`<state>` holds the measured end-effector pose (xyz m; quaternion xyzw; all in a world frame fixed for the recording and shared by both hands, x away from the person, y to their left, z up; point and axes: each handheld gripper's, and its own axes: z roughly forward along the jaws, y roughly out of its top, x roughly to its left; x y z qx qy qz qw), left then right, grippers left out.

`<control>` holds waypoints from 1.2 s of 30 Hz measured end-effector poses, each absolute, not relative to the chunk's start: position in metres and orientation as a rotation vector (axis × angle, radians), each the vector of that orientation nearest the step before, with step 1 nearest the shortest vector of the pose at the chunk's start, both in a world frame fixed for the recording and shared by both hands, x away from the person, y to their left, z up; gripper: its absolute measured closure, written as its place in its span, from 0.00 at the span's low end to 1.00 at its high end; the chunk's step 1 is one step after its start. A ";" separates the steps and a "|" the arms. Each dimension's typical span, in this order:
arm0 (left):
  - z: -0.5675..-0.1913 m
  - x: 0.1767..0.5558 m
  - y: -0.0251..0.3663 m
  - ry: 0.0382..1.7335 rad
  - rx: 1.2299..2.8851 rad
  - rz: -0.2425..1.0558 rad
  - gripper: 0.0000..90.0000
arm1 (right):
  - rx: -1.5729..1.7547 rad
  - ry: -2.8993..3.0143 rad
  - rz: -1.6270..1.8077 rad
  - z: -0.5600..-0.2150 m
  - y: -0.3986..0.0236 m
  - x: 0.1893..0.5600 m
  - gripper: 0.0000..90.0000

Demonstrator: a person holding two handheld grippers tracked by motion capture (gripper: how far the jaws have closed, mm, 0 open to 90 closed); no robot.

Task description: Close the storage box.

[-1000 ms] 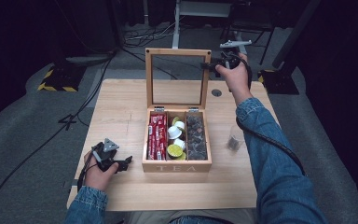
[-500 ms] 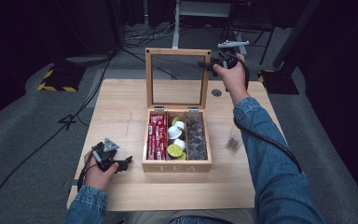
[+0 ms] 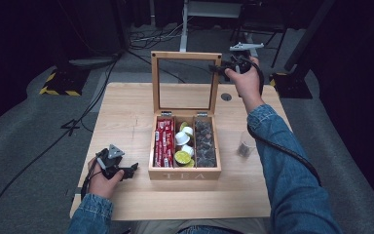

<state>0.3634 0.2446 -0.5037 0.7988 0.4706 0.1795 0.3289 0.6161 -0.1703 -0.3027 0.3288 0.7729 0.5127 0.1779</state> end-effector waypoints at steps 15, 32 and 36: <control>-0.504 0.364 0.244 1.236 2.088 0.470 0.20 | 0.819 2.194 1.507 -0.287 -0.179 0.567 0.66; -0.504 0.365 0.244 1.232 2.093 0.471 0.19 | 0.728 2.250 1.519 -0.290 -0.187 0.509 0.65; -0.504 0.365 0.244 1.233 2.093 0.472 0.20 | 0.709 2.269 1.521 -0.294 -0.188 0.498 0.63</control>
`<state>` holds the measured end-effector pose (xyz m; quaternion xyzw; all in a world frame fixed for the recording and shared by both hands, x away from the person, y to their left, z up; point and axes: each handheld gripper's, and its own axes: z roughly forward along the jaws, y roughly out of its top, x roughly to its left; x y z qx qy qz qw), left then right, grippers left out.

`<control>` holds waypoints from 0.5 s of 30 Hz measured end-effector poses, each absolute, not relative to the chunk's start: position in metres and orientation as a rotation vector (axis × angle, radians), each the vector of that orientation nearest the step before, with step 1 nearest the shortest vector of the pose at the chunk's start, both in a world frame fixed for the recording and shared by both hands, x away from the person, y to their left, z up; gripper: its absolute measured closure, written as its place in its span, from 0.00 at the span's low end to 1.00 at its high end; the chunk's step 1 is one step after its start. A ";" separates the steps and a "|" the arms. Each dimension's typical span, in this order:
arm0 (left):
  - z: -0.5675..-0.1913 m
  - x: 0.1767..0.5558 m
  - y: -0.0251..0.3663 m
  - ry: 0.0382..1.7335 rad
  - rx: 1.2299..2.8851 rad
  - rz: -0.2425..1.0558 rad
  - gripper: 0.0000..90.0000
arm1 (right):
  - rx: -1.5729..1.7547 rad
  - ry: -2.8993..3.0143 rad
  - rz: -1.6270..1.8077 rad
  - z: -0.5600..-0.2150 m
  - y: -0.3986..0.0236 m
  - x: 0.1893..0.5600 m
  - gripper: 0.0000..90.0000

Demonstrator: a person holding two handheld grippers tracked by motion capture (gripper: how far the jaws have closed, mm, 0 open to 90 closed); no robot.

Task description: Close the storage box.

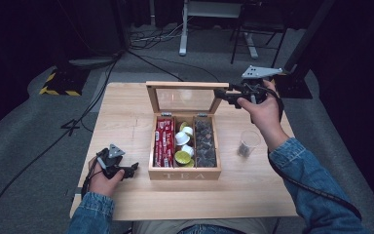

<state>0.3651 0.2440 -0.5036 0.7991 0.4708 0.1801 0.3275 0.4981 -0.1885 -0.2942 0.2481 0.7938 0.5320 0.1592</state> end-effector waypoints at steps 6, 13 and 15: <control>-0.504 0.365 0.244 1.233 2.093 0.472 0.20 | 0.679 2.285 1.494 -0.299 -0.189 0.483 0.60; -0.504 0.365 0.244 1.233 2.093 0.472 0.19 | 0.634 2.301 1.470 -0.306 -0.189 0.469 0.59; -0.504 0.365 0.244 1.233 2.093 0.472 0.19 | 0.623 2.304 1.466 -0.309 -0.189 0.464 0.59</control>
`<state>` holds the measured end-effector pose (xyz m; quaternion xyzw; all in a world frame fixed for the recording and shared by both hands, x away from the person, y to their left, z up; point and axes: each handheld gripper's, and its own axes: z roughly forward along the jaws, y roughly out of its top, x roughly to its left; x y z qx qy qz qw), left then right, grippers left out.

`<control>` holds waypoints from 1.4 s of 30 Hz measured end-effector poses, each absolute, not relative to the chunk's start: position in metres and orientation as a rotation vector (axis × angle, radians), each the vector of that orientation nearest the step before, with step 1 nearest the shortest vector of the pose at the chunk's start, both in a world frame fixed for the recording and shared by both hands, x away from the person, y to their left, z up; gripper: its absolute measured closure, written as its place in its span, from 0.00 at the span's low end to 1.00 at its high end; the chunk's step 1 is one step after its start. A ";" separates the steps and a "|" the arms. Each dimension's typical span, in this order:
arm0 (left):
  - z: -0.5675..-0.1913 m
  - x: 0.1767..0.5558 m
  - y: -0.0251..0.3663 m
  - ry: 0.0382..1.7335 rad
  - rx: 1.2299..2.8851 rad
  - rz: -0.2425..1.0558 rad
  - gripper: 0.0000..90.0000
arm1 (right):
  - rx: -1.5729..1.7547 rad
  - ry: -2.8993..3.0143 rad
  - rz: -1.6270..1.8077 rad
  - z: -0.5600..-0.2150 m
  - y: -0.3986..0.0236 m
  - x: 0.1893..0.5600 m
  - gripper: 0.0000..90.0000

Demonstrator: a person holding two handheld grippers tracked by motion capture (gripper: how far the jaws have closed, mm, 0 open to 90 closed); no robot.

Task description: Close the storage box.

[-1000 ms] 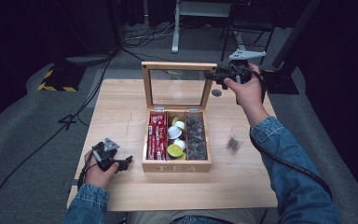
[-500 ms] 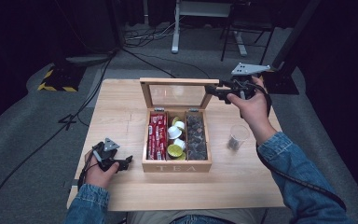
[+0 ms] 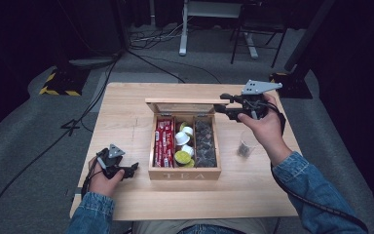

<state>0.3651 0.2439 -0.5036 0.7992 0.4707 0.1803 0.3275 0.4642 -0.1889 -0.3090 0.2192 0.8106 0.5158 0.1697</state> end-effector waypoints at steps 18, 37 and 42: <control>-0.504 0.365 0.244 1.233 2.093 0.474 0.20 | 0.532 2.353 1.424 -0.336 -0.188 0.430 0.53; -0.504 0.365 0.244 1.234 2.090 0.471 0.20 | 0.425 2.327 1.341 -0.369 -0.186 0.403 0.42; -0.504 0.365 0.244 1.234 2.090 0.472 0.19 | 0.388 2.320 1.312 -0.377 -0.185 0.397 0.40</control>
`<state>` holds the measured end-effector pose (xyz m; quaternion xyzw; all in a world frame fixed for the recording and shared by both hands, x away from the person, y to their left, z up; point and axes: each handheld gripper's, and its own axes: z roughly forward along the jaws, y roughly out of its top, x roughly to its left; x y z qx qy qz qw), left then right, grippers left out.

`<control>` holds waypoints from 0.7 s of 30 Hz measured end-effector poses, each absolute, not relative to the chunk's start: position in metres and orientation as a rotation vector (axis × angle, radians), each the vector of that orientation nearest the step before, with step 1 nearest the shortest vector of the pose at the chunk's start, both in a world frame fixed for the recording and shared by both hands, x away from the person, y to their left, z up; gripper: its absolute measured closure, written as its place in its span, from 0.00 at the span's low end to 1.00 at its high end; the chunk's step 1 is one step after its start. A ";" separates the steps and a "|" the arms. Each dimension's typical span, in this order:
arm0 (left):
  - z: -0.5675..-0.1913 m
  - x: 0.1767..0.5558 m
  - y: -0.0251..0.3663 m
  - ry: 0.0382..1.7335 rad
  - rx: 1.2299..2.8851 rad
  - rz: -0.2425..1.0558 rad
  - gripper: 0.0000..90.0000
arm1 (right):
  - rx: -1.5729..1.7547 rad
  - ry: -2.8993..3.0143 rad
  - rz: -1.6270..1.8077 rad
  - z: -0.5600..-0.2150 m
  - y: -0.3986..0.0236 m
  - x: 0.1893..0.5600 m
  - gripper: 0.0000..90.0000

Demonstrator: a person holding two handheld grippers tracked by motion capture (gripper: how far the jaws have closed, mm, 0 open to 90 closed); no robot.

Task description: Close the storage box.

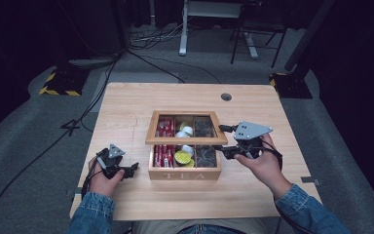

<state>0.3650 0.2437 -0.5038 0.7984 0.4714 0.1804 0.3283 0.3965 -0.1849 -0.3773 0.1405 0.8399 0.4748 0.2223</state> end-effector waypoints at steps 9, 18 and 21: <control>-0.504 0.365 0.244 1.233 2.091 0.474 0.20 | 0.349 2.320 1.295 -0.389 -0.184 0.391 0.35; -0.504 0.365 0.244 1.233 2.092 0.472 0.20 | 0.295 2.314 1.251 -0.398 -0.183 0.386 0.34; -0.504 0.365 0.244 1.234 2.093 0.472 0.20 | 0.282 2.312 1.239 -0.401 -0.182 0.385 0.34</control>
